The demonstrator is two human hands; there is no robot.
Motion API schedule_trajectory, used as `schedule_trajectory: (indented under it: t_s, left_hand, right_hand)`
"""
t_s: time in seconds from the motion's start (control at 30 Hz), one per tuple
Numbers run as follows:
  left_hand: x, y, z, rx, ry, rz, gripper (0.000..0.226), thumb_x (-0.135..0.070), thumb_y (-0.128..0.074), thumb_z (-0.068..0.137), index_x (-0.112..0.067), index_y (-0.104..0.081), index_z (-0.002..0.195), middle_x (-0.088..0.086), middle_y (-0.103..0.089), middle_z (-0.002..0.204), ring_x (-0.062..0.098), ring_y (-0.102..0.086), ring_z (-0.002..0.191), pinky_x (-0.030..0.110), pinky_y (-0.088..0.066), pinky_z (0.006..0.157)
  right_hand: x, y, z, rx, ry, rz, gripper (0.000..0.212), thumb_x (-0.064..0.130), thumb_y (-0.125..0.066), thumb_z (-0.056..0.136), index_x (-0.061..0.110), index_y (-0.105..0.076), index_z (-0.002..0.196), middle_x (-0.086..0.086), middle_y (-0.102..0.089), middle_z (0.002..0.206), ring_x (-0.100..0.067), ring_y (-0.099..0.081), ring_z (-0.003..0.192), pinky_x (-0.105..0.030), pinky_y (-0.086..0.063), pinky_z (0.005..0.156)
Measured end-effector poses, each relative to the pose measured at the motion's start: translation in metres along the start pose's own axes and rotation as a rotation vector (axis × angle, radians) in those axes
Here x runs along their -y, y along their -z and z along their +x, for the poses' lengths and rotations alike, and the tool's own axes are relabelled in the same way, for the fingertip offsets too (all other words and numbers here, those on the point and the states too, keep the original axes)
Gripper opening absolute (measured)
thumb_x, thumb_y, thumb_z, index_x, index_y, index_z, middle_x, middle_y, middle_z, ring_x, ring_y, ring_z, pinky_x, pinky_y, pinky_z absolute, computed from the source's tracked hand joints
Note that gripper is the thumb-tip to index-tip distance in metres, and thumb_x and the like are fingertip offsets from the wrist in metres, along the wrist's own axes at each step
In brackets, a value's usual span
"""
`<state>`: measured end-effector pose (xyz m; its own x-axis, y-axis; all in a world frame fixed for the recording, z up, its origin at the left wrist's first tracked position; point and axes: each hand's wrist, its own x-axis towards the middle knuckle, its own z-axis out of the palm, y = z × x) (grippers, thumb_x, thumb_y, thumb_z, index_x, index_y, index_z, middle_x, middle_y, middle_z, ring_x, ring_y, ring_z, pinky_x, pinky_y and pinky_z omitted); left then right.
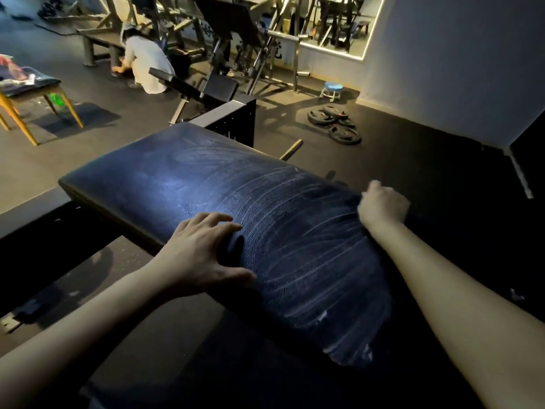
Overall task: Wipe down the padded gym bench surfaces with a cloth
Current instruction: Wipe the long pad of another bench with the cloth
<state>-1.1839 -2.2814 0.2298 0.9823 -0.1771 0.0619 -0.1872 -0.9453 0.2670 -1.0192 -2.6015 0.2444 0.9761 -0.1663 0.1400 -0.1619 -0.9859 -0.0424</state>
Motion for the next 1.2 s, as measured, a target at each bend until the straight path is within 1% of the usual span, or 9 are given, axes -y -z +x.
schedule_trajectory:
  t_s: [0.17, 0.3, 0.43, 0.53, 0.6, 0.8, 1.0, 1.1, 1.2]
  left_hand:
    - [-0.003, 0.000, 0.073, -0.034, 0.110, 0.014, 0.103, -0.089, -0.036, 0.061, -0.024, -0.060, 0.138, -0.004, -0.057, 0.141, 0.022, -0.048, 0.132, 0.042, -0.035, 0.108]
    - [0.002, 0.002, 0.117, -0.006, 0.186, 0.020, 0.089, -0.078, -0.064, 0.071, -0.024, -0.057, 0.141, -0.002, -0.054, 0.145, 0.024, -0.045, 0.136, 0.043, -0.035, 0.110]
    - [0.005, 0.006, 0.143, 0.029, 0.167, 0.037, 0.118, -0.094, -0.035, 0.048, -0.026, -0.057, 0.141, -0.003, -0.053, 0.145, 0.024, -0.045, 0.135, 0.043, -0.035, 0.108]
    - [0.009, 0.008, 0.158, 0.081, 0.124, 0.063, 0.126, -0.097, -0.034, 0.042, -0.028, -0.052, 0.145, -0.004, -0.052, 0.145, 0.021, -0.044, 0.134, 0.041, -0.032, 0.108]
    - [0.013, 0.007, 0.164, 0.103, 0.106, 0.067, 0.128, -0.099, -0.034, 0.040, -0.030, -0.048, 0.147, -0.005, -0.052, 0.143, 0.020, -0.044, 0.133, 0.040, -0.030, 0.110]
    - [0.035, 0.009, 0.166, 0.088, -0.032, 0.116, 0.118, -0.102, -0.033, 0.051, -0.032, -0.048, 0.145, -0.008, -0.056, 0.138, 0.016, -0.047, 0.130, 0.037, -0.027, 0.113]
    - [0.093, 0.026, 0.164, 0.034, -0.038, 0.093, 0.117, -0.099, -0.029, 0.049, -0.030, -0.055, 0.140, -0.010, -0.056, 0.137, 0.016, -0.048, 0.128, 0.035, -0.034, 0.105]
    - [0.106, 0.027, 0.174, 0.045, -0.085, 0.109, 0.111, -0.098, -0.031, 0.047, -0.031, -0.062, 0.129, -0.008, -0.060, 0.130, 0.017, -0.051, 0.123, 0.036, -0.036, 0.101]
    - [0.109, 0.028, 0.185, 0.096, -0.131, 0.132, 0.094, -0.099, -0.040, 0.049, -0.034, -0.066, 0.112, -0.011, -0.060, 0.118, 0.016, -0.053, 0.115, 0.035, -0.036, 0.095]
  right_hand:
    - [0.130, -0.020, 0.020, 0.041, 0.245, 0.160, 0.023, 0.025, -0.050, 0.103, 0.012, -0.054, 0.122, -0.017, -0.068, 0.120, -0.035, -0.066, 0.111, -0.036, -0.049, 0.085]
    - [0.149, -0.019, 0.003, 0.067, 0.532, 0.221, 0.020, 0.031, -0.045, 0.105, 0.016, -0.055, 0.114, -0.013, -0.070, 0.112, -0.034, -0.068, 0.102, -0.037, -0.041, 0.072]
    - [0.033, -0.020, 0.014, 0.015, 0.328, 0.139, 0.024, 0.039, -0.044, 0.105, 0.019, -0.058, 0.107, -0.010, -0.071, 0.102, -0.033, -0.069, 0.093, -0.035, -0.044, 0.067]
    - [-0.060, -0.009, 0.024, -0.029, 0.014, 0.029, 0.028, 0.039, -0.048, 0.104, 0.016, -0.061, 0.111, -0.014, -0.072, 0.101, -0.035, -0.069, 0.091, -0.036, -0.044, 0.067]
    - [-0.073, -0.009, 0.026, -0.043, -0.101, -0.024, 0.029, 0.037, -0.048, 0.103, 0.014, -0.062, 0.113, -0.014, -0.072, 0.099, -0.035, -0.069, 0.089, -0.037, -0.048, 0.069]
    - [0.057, -0.023, 0.048, 0.039, -0.100, 0.095, 0.024, 0.034, -0.044, 0.106, 0.016, -0.059, 0.112, -0.012, -0.070, 0.109, -0.032, -0.069, 0.099, -0.034, -0.040, 0.069]
    - [0.240, -0.026, 0.061, 0.103, 0.175, 0.217, 0.021, 0.029, -0.045, 0.106, 0.016, -0.057, 0.119, -0.012, -0.069, 0.117, -0.032, -0.066, 0.109, -0.036, -0.042, 0.078]
    - [0.246, -0.023, 0.053, 0.095, 0.216, 0.210, 0.025, 0.034, -0.043, 0.107, 0.016, -0.057, 0.116, -0.012, -0.070, 0.112, -0.033, -0.066, 0.105, -0.036, -0.038, 0.075]
    - [0.178, -0.021, 0.040, 0.038, 0.063, 0.170, 0.028, 0.038, -0.043, 0.106, 0.018, -0.059, 0.118, -0.011, -0.071, 0.110, -0.032, -0.067, 0.102, -0.034, -0.038, 0.070]
